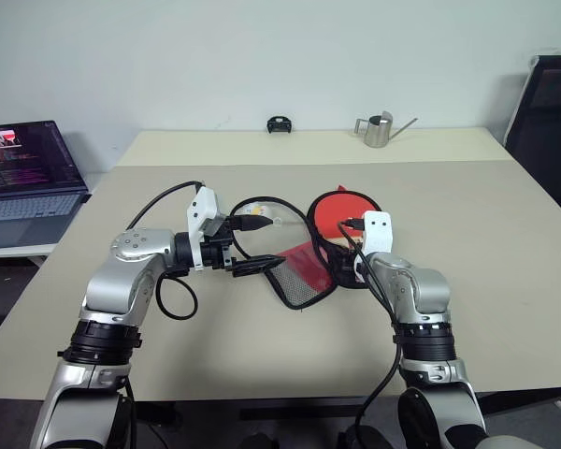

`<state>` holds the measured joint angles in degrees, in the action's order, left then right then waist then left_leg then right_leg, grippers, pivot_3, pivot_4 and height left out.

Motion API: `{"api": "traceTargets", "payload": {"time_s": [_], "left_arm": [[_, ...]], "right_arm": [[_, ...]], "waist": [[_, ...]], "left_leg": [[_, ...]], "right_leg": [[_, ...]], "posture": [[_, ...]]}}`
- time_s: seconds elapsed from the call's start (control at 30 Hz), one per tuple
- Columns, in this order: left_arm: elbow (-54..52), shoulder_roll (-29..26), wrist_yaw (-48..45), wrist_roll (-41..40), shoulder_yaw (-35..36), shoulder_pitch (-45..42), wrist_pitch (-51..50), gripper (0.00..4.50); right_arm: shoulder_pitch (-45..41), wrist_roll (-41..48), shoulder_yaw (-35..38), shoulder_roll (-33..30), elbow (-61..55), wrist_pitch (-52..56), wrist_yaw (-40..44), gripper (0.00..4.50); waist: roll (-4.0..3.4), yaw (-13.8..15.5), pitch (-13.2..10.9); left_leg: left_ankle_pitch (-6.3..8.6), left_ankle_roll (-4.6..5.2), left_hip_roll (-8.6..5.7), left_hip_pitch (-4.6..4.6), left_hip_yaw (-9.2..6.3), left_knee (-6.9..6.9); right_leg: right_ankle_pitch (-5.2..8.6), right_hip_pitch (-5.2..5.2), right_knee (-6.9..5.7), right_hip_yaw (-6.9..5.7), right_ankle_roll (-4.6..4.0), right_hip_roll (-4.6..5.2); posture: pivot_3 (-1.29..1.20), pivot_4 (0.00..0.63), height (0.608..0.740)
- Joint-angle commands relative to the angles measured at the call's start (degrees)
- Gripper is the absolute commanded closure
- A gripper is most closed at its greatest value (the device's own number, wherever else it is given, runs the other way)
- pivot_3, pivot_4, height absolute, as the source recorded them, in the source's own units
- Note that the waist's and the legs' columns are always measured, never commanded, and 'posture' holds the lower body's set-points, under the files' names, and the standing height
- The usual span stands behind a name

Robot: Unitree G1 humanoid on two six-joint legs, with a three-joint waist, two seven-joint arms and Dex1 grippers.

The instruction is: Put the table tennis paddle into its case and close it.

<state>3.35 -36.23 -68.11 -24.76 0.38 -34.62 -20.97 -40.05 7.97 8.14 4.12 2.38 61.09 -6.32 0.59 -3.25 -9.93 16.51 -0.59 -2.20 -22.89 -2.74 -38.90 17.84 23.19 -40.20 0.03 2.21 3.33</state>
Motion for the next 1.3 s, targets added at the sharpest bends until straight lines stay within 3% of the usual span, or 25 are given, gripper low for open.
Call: {"api": "traceTargets", "payload": {"time_s": [0.03,0.2,0.4,0.6,0.8,0.97,1.17,1.3], "left_arm": [[-0.6,-0.5,0.4,-0.7,1.5,-0.4,0.8,0.00],[0.2,-0.3,2.3,-0.3,2.3,-0.2,1.0,0.00],[5.2,-0.2,7.2,2.1,3.8,0.3,3.8,0.00],[8.0,-1.2,9.4,3.1,5.5,2.4,5.2,0.00],[13.4,-1.0,13.4,6.3,5.8,2.9,7.9,0.00],[19.6,-0.2,17.6,9.6,5.6,1.0,10.8,0.00],[25.7,1.4,18.7,12.1,4.1,-1.1,13.0,0.00],[28.2,2.4,18.7,13.2,3.6,-2.5,13.9,0.00]], "right_arm": [[-0.4,0.0,-4.6,-1.9,-7.6,-2.5,3.2,0.02],[3.5,1.6,-9.9,-6.4,-19.0,-0.8,9.1,0.02],[8.4,2.0,-9.2,-15.6,-25.1,-3.1,15.3,0.02],[10.2,7.2,-5.0,-25.1,-25.8,-7.4,26.2,0.02],[9.1,19.1,0.9,-34.4,-25.9,-8.6,42.3,0.02],[9.5,26.2,3.4,-40.3,-26.6,-6.2,49.2,0.02],[10.4,30.3,3.8,-50.2,-26.5,-8.3,59.0,0.02],[9.5,31.8,3.9,-53.3,-25.2,-8.8,61.6,0.02]], "waist": [[0.00,0.0,0.0],[0.02,0.0,0.0],[0.03,0.2,0.0],[0.03,0.1,0.0],[0.06,0.5,0.0],[0.08,0.7,0.0],[0.11,1.5,0.0],[0.20,1.6,0.0]], "left_leg": [[0.00,0.00,0.00,0.00,0.00,0.00],[0.01,0.01,0.02,-0.01,-0.01,0.01],[0.02,0.04,-0.02,-0.01,0.00,-0.03],[0.03,0.06,0.03,0.00,0.00,-0.01],[0.13,0.24,0.03,-0.02,-0.02,-0.03],[0.14,0.24,0.05,-0.03,-0.05,-0.03],[0.14,0.24,0.03,-0.05,-0.06,-0.04],[0.13,0.24,0.03,-0.07,-0.09,-0.06]], "right_leg": [[0.00,0.00,0.00,0.00,0.00,0.00],[0.00,0.03,0.02,0.01,0.00,-0.04],[0.00,0.00,0.01,0.02,0.01,-0.03],[0.00,0.00,0.02,0.01,0.01,-0.06],[0.00,-0.06,0.09,-0.05,0.01,-0.05],[0.00,-0.07,0.11,-0.09,0.00,-0.03],[-0.01,-0.10,0.17,-0.15,0.01,0.02],[-0.01,-0.13,0.17,-0.22,0.01,0.05]], "posture": [[0.00,0.150,0.740],[0.00,0.150,0.740],[0.00,0.150,0.740],[0.00,0.150,0.740],[0.00,0.150,0.740],[0.00,0.150,0.740],[0.00,0.150,0.740],[0.00,0.150,0.740]]}}
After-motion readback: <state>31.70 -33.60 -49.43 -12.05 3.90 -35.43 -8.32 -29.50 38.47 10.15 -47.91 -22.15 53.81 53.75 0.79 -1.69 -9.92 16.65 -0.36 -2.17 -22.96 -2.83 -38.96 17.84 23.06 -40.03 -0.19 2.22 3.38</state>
